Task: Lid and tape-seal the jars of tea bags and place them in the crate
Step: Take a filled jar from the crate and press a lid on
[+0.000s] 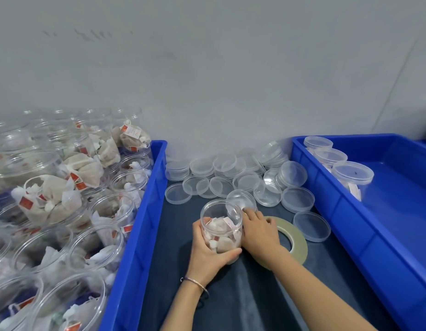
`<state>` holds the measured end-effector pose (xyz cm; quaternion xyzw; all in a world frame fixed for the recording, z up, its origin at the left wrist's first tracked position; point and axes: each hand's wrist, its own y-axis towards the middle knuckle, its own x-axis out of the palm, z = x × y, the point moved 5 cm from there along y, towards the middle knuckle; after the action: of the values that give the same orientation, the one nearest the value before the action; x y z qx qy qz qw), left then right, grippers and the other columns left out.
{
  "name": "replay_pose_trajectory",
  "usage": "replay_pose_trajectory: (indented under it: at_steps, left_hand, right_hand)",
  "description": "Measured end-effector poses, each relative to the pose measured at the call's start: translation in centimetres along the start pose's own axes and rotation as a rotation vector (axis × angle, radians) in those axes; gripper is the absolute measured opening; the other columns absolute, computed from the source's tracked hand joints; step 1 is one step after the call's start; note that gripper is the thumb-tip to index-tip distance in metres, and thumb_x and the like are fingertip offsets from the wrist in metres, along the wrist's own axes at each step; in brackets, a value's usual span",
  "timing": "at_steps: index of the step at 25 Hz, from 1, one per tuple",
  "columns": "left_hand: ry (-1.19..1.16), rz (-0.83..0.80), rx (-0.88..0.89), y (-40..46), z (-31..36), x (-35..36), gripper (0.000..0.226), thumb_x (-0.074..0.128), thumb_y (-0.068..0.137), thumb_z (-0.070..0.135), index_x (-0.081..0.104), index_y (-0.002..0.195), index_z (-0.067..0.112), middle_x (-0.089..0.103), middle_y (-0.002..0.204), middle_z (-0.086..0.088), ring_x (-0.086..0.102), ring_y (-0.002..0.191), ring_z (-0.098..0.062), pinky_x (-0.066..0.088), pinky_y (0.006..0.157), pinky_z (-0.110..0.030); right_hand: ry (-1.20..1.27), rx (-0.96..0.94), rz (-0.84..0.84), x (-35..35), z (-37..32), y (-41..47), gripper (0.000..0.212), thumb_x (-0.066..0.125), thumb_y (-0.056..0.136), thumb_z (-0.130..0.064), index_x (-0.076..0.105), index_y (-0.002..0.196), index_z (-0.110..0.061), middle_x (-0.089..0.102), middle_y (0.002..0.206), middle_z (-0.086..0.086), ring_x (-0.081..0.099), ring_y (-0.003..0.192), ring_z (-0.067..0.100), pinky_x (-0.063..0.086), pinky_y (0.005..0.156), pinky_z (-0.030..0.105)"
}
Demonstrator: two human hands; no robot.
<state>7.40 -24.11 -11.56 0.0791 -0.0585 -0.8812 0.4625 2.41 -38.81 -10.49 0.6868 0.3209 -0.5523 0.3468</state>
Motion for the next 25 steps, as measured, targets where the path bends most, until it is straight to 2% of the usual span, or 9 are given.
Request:
replay_pose_trajectory:
  at_steps: [2, 6, 10, 12, 14, 17, 20, 23, 25]
  left_hand:
    - [-0.004, -0.091, -0.011, -0.4, 0.2, -0.1, 0.085, 0.093, 0.047, 0.008, 0.043, 0.115, 0.021, 0.062, 0.114, -0.001, 0.062, 0.098, 0.0, 0.046, 0.083, -0.011]
    - [0.022, -0.275, 0.007, -1.8, 0.2, 0.0, 0.089, 0.092, 0.045, 0.023, 0.043, 0.119, 0.022, 0.061, 0.117, 0.0, 0.059, 0.11, -0.009, 0.046, 0.093, -0.02]
    - [0.056, -0.409, 0.032, -2.9, 0.2, 1.3, 0.084, 0.092, 0.051, 0.012, 0.044, 0.12, 0.018, 0.06, 0.118, -0.002, 0.059, 0.111, -0.016, 0.046, 0.095, -0.027]
    - [0.061, -0.444, 0.035, -3.2, 0.5, 2.0, 0.081, 0.091, 0.052, 0.012, 0.044, 0.118, 0.018, 0.059, 0.117, -0.003, 0.059, 0.107, -0.014, 0.045, 0.091, -0.023]
    - [0.047, -0.44, 0.034, -3.2, 0.8, 2.2, 0.081, 0.09, 0.053, 0.01, 0.043, 0.119, 0.018, 0.058, 0.118, -0.005, 0.058, 0.108, -0.014, 0.045, 0.091, -0.024]
    - [0.035, -0.463, 0.084, -3.4, 1.8, 2.4, 0.093, 0.09, 0.054, 0.003, 0.038, 0.129, 0.017, 0.053, 0.128, -0.001, 0.053, 0.118, -0.014, 0.044, 0.1, -0.03]
    - [0.052, -0.476, 0.124, -3.6, 2.4, 2.7, 0.105, 0.093, 0.048, 0.011, 0.034, 0.135, 0.021, 0.05, 0.132, 0.014, 0.05, 0.124, -0.011, 0.045, 0.099, -0.026]
    - [0.118, -0.311, 0.098, -3.6, 2.8, 3.3, 0.08, 0.086, 0.05, 0.029, 0.048, 0.12, 0.027, 0.063, 0.112, 0.009, 0.059, 0.109, 0.001, 0.05, 0.089, -0.019]
    - [0.104, -0.238, 0.094, -3.5, 2.3, 3.5, 0.051, 0.072, 0.064, 0.032, 0.048, 0.108, 0.027, 0.059, 0.099, 0.01, 0.056, 0.099, 0.017, 0.043, 0.088, -0.007]
  right_hand:
    - [0.059, 0.017, 0.014, -0.5, 0.4, 0.1, 0.026, 0.043, 0.093, -0.028, 0.048, 0.119, -0.026, 0.046, 0.122, -0.006, 0.04, 0.117, 0.017, 0.029, 0.086, 0.034]
    - [0.354, -0.025, 0.034, -1.7, 0.9, 0.3, 0.002, 0.056, 0.092, -0.024, 0.055, 0.094, -0.023, 0.049, 0.096, -0.01, 0.041, 0.107, 0.018, 0.032, 0.082, 0.032]
    - [1.201, 0.193, 0.207, -6.3, 2.1, -0.6, 0.009, 0.052, 0.097, -0.017, 0.056, 0.092, -0.011, 0.065, 0.091, 0.003, 0.063, 0.078, 0.013, 0.049, 0.075, 0.028]
    - [1.418, 0.282, 0.245, -8.7, 3.4, -1.6, 0.016, 0.047, 0.099, -0.02, 0.062, 0.096, -0.016, 0.063, 0.089, 0.002, 0.058, 0.067, 0.009, 0.049, 0.066, 0.026]
    - [1.51, 0.26, 0.108, -10.7, 4.0, -2.9, 0.024, 0.047, 0.099, -0.021, 0.071, 0.096, -0.023, 0.059, 0.084, -0.001, 0.05, 0.068, 0.012, 0.045, 0.06, 0.024]
    - [1.092, 0.06, -0.089, -11.7, 1.9, -5.1, 0.031, 0.047, 0.098, -0.01, 0.071, 0.1, -0.029, 0.062, 0.083, -0.008, 0.052, 0.068, 0.007, 0.042, 0.061, 0.017]
    - [0.511, -0.149, 0.042, -11.5, -0.8, -6.6, 0.041, 0.043, 0.095, -0.002, 0.065, 0.115, -0.03, 0.053, 0.112, -0.009, 0.05, 0.103, 0.007, 0.038, 0.091, 0.019]
    - [0.406, -0.275, 0.038, -10.7, -2.7, -8.0, 0.043, 0.042, 0.097, -0.015, 0.048, 0.137, -0.031, 0.037, 0.139, -0.014, 0.033, 0.13, 0.007, 0.022, 0.101, 0.012]
    - [0.307, -0.318, 0.016, -9.6, -3.5, -9.0, 0.056, 0.038, 0.096, -0.046, 0.028, 0.148, -0.028, 0.027, 0.15, -0.016, 0.018, 0.139, 0.003, 0.011, 0.108, 0.014]
